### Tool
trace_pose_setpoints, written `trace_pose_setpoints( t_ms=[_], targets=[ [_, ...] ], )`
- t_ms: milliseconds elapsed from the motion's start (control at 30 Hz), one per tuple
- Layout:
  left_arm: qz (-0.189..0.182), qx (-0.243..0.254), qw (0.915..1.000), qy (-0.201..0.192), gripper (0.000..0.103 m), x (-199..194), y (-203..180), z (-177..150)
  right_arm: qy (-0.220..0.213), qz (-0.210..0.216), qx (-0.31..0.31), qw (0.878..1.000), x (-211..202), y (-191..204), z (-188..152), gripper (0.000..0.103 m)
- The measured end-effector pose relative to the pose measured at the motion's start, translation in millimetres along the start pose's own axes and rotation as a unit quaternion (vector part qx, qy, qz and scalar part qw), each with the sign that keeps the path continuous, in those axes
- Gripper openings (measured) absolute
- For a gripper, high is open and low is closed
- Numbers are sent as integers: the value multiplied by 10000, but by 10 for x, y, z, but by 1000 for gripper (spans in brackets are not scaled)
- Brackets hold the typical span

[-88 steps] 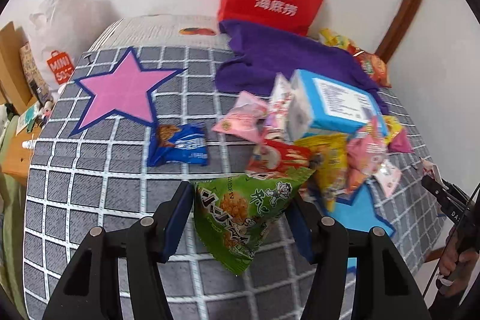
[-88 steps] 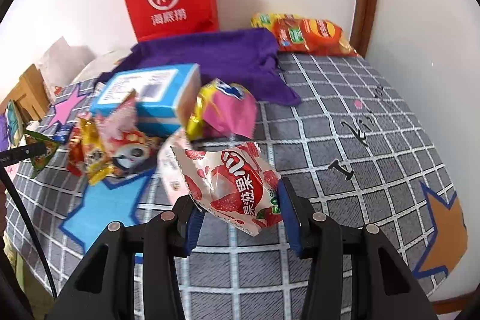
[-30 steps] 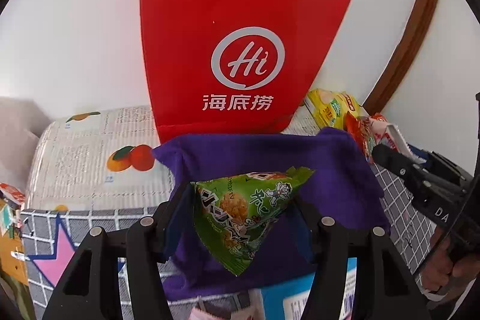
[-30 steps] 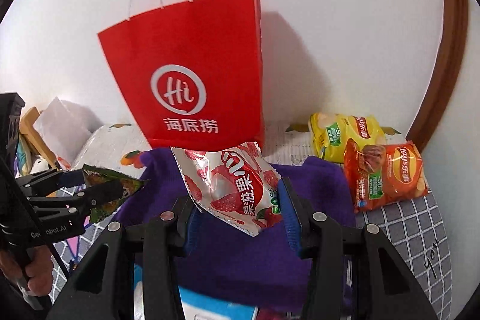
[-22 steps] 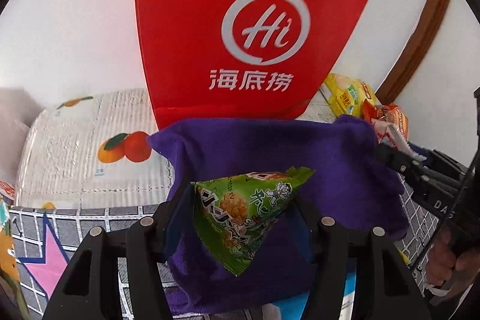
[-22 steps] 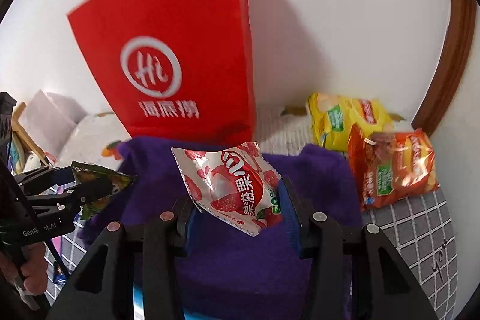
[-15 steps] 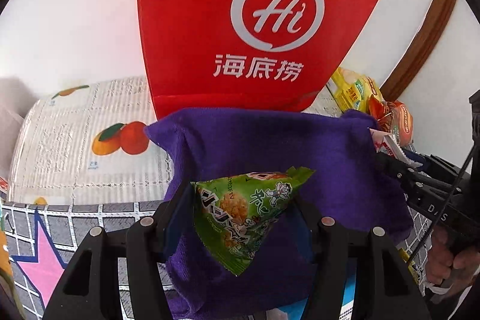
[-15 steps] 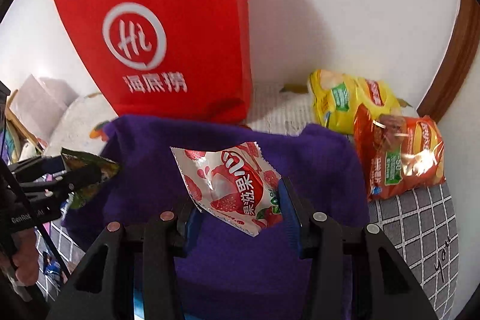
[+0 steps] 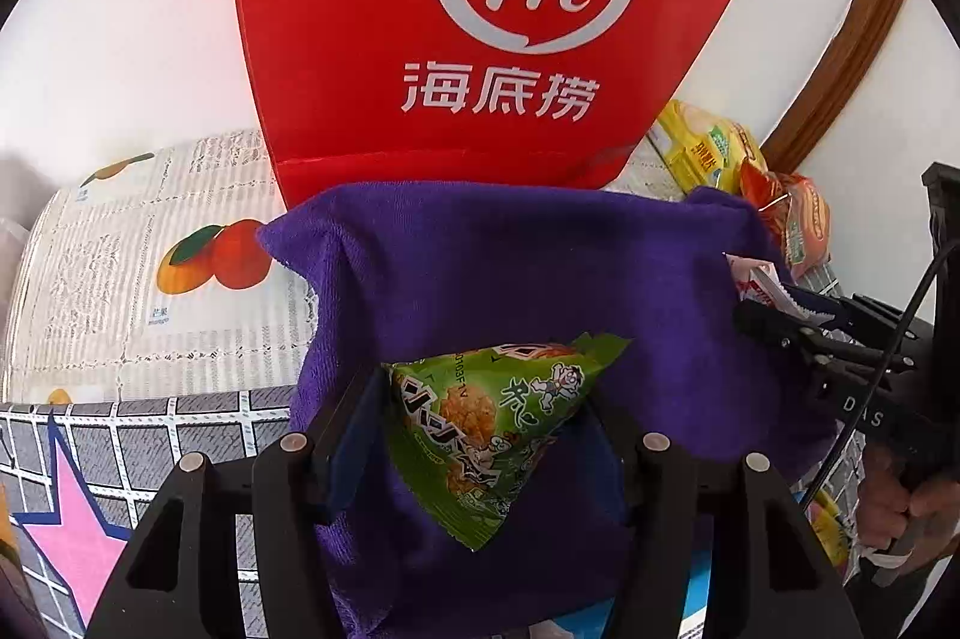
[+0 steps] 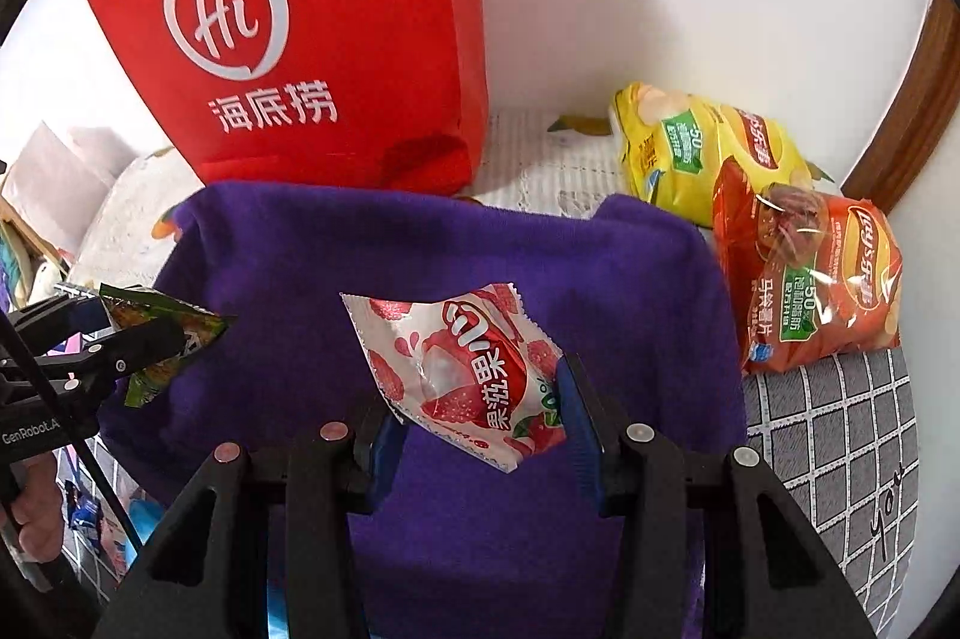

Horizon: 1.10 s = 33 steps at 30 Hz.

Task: Organize snacks
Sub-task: 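Carry both held bags up and over the purple cloth, then open the right tool to drop the strawberry bag while the left tool drops the green bag onto the cloth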

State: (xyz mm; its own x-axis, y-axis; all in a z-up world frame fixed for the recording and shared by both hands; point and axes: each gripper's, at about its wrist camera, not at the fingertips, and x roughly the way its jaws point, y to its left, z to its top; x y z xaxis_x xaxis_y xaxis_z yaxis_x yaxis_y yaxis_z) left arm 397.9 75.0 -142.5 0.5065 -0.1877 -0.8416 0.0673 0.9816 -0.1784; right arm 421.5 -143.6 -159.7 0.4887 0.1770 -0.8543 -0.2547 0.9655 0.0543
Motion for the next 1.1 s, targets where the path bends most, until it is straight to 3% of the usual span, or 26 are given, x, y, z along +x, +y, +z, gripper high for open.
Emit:
trace_pose_setpoints(
  t_ms=[733,1100],
  targets=[
    [46,174,9997,182,60,120,-96,-52,244,-198,134,9994,192,-150,-39,48],
    [-181,184,9994,209,61,77,-104,-53,75,-238,-57,9997,106,-42,-20,70]
  ],
)
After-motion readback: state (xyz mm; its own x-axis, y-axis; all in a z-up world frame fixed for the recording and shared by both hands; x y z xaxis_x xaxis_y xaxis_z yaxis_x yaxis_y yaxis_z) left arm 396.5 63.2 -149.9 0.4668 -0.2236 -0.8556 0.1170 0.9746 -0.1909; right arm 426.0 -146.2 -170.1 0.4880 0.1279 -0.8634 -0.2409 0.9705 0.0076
